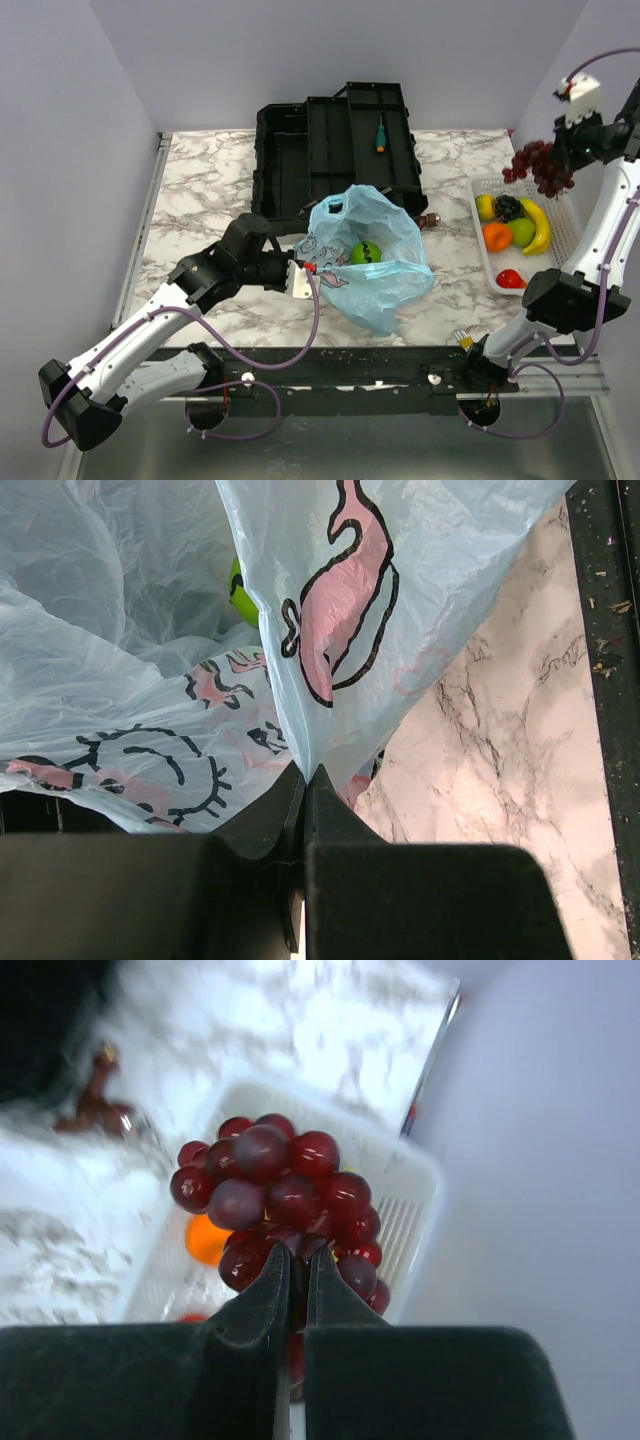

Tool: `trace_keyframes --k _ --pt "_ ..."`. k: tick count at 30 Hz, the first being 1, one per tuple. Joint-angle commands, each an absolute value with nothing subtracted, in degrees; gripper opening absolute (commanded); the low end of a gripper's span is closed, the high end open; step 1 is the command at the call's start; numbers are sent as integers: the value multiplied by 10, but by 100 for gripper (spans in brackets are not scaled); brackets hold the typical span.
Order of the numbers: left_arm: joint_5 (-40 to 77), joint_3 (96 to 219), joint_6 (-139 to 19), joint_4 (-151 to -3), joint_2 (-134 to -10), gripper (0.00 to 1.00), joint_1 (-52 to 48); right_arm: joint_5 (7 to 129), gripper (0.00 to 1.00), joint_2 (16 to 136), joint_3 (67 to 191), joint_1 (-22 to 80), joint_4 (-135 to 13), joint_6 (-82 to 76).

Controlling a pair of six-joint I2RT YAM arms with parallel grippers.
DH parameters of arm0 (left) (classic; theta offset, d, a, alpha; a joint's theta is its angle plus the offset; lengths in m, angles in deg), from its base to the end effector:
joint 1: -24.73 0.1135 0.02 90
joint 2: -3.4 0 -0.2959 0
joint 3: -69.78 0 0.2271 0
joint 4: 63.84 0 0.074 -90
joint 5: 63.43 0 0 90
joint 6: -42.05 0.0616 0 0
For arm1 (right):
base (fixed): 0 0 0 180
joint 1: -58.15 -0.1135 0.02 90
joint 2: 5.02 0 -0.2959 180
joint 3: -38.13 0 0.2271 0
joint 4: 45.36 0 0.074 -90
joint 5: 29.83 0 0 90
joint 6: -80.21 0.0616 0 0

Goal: Place the fake fruits into the plastic bag and tie a complex knot

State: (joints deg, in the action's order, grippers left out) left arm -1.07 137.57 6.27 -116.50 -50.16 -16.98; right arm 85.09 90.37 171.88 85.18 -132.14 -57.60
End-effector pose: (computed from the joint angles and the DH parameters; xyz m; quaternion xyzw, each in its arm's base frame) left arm 0.1042 -0.1312 0.3275 0.7190 0.5083 -0.1678 0.4433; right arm 0.2898 -0.1187 0.4519 -0.2400 0.8841 -0.0504 0.3978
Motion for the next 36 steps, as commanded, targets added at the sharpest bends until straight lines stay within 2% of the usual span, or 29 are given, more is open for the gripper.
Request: trace_keyframes --k 1,5,9,13,21,36 --pt "-31 1374 69 -1159 -498 0 -170 1015 1 916 1874 827 -1420 -514" --pt "-29 1382 72 -1159 -507 0 -170 1082 1 874 1899 725 -1382 -461" --pt "-25 1393 72 -1161 -515 0 -170 1171 0 808 1815 625 -1285 -360" --pt "-23 1400 71 -1165 -517 0 -170 1200 1 775 1736 516 -1225 -291" --pt "-18 1411 72 -1168 -521 0 -170 1124 1 739 1529 338 -1143 -289" --pt "-25 1402 57 -1181 -512 0 -171 965 1 698 1177 259 -1037 -416"
